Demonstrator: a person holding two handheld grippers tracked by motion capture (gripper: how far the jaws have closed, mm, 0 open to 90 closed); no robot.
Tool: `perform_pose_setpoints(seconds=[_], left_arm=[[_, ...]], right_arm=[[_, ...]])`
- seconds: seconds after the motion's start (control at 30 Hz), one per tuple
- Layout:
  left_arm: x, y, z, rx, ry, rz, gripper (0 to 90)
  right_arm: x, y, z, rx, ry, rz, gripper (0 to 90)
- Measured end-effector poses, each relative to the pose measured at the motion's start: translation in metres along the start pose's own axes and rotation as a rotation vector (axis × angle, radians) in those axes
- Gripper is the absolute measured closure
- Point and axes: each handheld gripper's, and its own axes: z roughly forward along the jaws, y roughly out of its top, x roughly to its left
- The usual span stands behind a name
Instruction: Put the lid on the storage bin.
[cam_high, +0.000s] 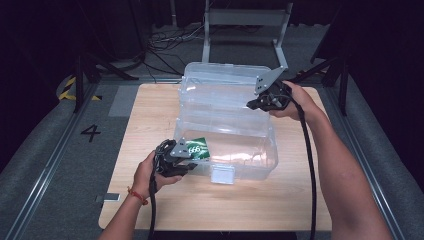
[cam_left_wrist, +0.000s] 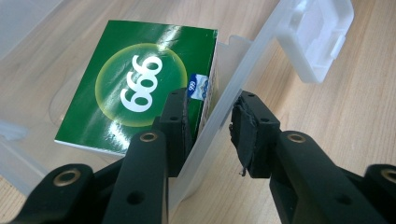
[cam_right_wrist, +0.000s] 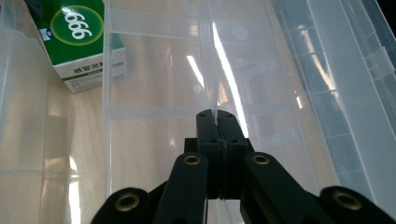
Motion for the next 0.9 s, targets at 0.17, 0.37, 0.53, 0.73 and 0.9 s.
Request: perform_pose_setpoints(seconds=[0.17,0.37,0.53,0.73,0.9], left_arm=[[-0.003,0.002,0.002,-0.002,-0.002,-0.004,65.8],[-0.003,0.002,0.001,0.001,-0.005,-0.007,65.0],[-0.003,0.002,0.002,0.000,-0.004,-0.006,64.9],[-0.005,0.002,0.002,-0.003,-0.002,-0.011,64.5],[-0.007,0.002,0.002,-0.010,0.003,-0.003,64.4]], right_arm=[[0.006,-0.002,-0.004,-0.008,0.006,0.001,90.0],[0.013,-0.005,-0.008,-0.017,-0.002,-0.002,90.0],[0.016,-0.005,-0.009,-0.027,0.004,-0.003,90.0],[0.021,-0.004,-0.011,-0.032,0.004,-0.001,90.0],[0.028,-0.004,-0.014,-0.038,-0.004,-0.011,90.0]])
